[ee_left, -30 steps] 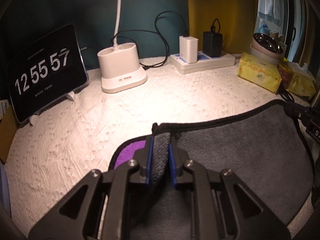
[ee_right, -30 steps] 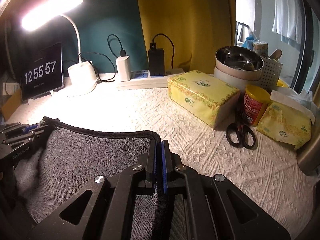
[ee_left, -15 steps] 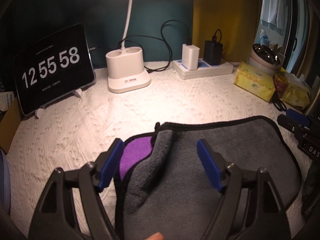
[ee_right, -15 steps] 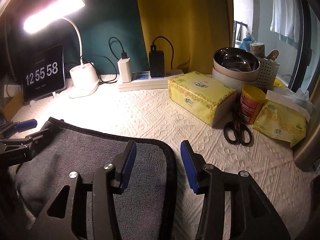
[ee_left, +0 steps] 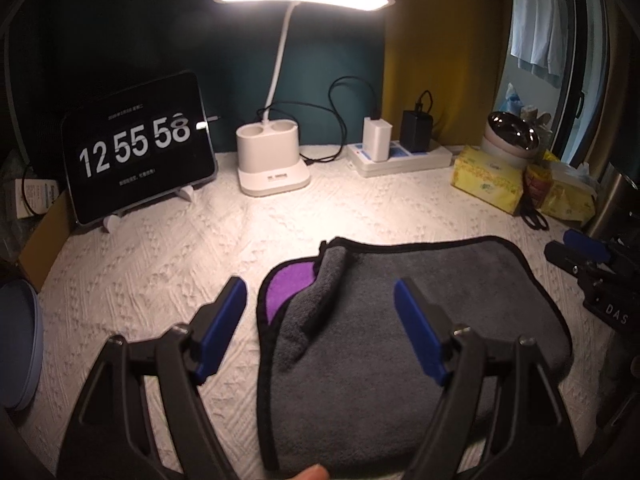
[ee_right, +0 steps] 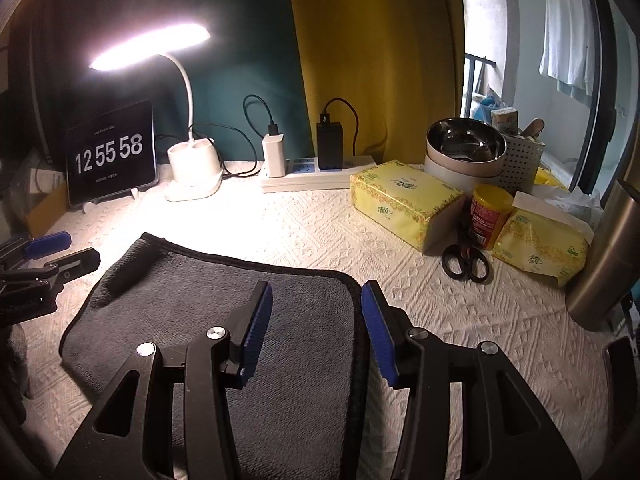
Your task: Fold towel
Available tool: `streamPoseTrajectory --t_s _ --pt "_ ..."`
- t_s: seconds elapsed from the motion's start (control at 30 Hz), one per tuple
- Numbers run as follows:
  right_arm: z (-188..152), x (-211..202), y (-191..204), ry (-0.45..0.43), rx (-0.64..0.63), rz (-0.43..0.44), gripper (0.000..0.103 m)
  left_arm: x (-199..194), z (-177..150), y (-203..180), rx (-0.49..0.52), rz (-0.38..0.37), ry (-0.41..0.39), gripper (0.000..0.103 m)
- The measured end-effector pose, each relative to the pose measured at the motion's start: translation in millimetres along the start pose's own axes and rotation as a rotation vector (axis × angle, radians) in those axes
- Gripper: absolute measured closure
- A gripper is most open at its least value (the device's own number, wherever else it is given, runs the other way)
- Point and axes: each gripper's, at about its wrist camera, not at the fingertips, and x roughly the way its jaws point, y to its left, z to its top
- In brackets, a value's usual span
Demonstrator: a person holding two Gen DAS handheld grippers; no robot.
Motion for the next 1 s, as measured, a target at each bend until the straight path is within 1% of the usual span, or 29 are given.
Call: streamPoseTrajectory --t_s 0.53,1.0 --pt "-15.6 -47.0 22.5 -0.024 -0.024 0.003 0.054 -54.4 -23.3 6.9 -0.01 -0.013 -0.038 0.025" --pt "-33.3 -82.9 34.8 -0.039 -0.034 -0.002 0.054 -91.1 -47.1 6.5 -0.017 -0.031 -0.062 0.025"
